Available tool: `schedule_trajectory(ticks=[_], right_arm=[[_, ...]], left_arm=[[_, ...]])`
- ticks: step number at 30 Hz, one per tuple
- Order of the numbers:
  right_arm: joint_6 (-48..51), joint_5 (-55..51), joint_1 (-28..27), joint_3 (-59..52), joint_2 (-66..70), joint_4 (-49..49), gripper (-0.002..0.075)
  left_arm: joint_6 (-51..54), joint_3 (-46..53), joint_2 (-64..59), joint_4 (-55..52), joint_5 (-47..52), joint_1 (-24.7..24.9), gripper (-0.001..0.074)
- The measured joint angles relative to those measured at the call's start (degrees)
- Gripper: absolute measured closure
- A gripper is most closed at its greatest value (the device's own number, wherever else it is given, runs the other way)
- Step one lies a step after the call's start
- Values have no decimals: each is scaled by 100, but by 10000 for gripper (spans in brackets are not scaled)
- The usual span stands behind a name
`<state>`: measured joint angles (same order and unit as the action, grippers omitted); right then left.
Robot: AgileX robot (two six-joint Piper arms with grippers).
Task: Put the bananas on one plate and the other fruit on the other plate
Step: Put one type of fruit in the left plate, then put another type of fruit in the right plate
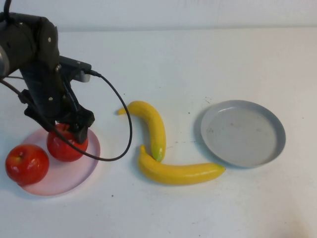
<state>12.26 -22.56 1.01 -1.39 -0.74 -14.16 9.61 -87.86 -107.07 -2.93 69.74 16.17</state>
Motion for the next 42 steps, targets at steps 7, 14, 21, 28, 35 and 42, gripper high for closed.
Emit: schedule_trajectory(ticks=[7, 14, 21, 28, 35, 42], right_arm=[[0, 0, 0, 0, 0, 0, 743], [0, 0, 0, 0, 0, 0, 743], [0, 0, 0, 0, 0, 0, 743], [0, 0, 0, 0, 0, 0, 743], [0, 0, 0, 0, 0, 0, 743], [0, 0, 0, 0, 0, 0, 743]], left_arm=[[197, 0, 0, 121, -96, 0, 66], [-171, 0, 102, 69, -29, 0, 66], [-311, 8, 804, 82, 23, 0, 502], [-262, 670, 2550, 293, -313, 0, 717], [-410, 2754, 5077, 396, -1704, 0, 729], [-750, 4479, 7948, 353, -2333, 0, 731]])
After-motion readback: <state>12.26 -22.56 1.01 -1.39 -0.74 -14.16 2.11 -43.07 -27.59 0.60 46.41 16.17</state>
